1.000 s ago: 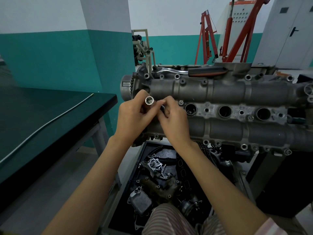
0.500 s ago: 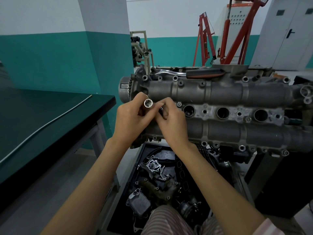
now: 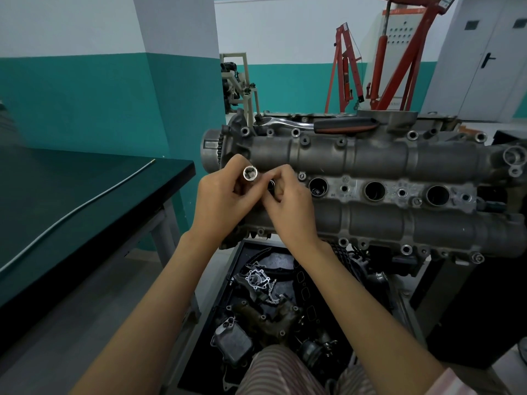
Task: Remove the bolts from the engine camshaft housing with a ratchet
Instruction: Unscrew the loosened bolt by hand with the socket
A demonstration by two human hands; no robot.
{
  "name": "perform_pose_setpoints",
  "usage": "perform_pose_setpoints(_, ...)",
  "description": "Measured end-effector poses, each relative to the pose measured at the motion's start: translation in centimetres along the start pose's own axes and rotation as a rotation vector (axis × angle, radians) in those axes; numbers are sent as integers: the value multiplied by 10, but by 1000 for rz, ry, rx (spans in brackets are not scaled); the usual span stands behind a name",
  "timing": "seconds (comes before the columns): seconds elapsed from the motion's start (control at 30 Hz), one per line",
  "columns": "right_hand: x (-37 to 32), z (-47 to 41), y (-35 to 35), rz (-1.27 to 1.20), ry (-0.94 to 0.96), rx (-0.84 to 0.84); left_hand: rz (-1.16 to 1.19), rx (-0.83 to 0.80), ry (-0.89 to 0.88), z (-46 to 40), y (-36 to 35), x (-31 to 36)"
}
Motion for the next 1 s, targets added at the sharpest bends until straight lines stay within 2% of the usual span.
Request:
perform_pose_setpoints(0.27,1,0,1,10,67,-16,61,-50,1,0,2,2)
perform_pose_setpoints(0.57,0,1,0,18,10,5,2,-15,23,-1,1,2)
perform_pose_setpoints(0.77,-1,1,2,1,92,-12,17,-55,0,0,1,4)
perform_pose_setpoints(1.0,0,2,-1,33,9,27,-17,-14,30,-1,0,3)
Point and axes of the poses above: each hand's wrist, its own z-axis away from the middle knuckle, its own y-axis out of the back of the hand, x = y × z, the point moved 1 cm from there along -z, towards the middle knuckle, and after that the axes turned 10 degrees about z, right-handed, at the moved point
